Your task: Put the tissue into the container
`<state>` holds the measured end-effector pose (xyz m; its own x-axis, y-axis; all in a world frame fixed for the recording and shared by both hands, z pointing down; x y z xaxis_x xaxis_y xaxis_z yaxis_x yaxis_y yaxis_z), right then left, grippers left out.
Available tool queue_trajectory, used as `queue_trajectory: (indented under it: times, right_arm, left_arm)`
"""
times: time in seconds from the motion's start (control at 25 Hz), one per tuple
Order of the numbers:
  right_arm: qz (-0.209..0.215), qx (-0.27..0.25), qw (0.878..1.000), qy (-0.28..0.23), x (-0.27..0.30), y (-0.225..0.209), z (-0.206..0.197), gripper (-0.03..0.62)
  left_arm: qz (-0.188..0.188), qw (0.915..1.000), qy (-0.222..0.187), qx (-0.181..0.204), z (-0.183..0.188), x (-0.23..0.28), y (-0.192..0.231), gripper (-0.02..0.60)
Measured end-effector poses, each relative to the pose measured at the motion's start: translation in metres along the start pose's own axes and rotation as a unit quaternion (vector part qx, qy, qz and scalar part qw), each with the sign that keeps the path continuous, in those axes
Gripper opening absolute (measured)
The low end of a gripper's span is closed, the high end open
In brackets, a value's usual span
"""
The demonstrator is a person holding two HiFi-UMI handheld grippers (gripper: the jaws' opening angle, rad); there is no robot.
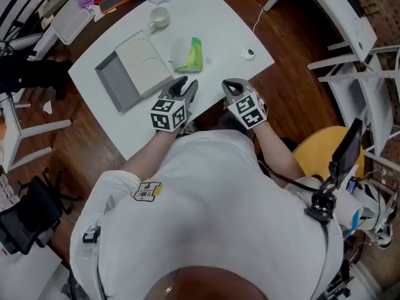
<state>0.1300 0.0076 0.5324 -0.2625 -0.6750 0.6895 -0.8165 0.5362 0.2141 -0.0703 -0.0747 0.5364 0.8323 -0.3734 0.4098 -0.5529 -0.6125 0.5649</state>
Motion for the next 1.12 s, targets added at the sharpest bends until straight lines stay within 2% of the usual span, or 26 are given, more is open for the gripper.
queue_trajectory:
  times: [0.12,0.2,0.36,0.56,0.8,0.96,1.08,1.12]
  right_arm:
    - [0.032,-0.032,0.999,-0.012,0.019,-0.032,0.012,0.000]
    - [0.054,-0.057,0.997,-0.021,0.033,-0.053,0.018,0.000]
    - [0.092,-0.103,0.990,-0.036,0.050,-0.095,0.026,0.000]
    - [0.145,-0.148,0.977,-0.054,0.068,-0.131,0.033,0.000]
    - [0.189,-0.176,0.963,-0.072,0.078,-0.150,0.027,0.000]
    - [0.209,-0.187,0.957,-0.078,0.080,-0.157,0.024,0.000]
    - [0.221,-0.189,0.953,-0.081,0.082,-0.161,0.023,0.000]
    - [0.225,-0.190,0.952,-0.081,0.083,-0.161,0.023,0.000]
  left_arm:
    - [0.067,0.9972,-0.004,0.034,0.005,0.014,0.000,0.275]
    - [0.107,0.9922,0.002,0.064,0.011,0.029,-0.001,0.352]
    - [0.174,0.9796,0.017,0.100,0.025,0.066,-0.006,0.443]
    - [0.269,0.9563,0.046,0.104,0.026,0.102,0.008,0.556]
    - [0.330,0.9373,0.081,0.077,0.023,0.126,0.017,0.558]
    - [0.352,0.9283,0.116,0.034,0.019,0.139,0.027,0.557]
    - [0.367,0.9215,0.124,0.019,0.016,0.143,0.037,0.555]
    - [0.372,0.9197,0.124,0.017,0.015,0.143,0.039,0.533]
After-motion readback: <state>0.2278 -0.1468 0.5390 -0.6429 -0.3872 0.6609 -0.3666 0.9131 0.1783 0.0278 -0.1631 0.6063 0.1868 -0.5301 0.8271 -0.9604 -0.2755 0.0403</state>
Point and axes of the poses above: the fingertips, and each gripper's own axes: x forward along the fingers, y to its left, z out of its top, the point moved 10 cm from there along -x, backward along the fingers, and after that the axes turned 10 degrees about -x, right-handed, at the moved point
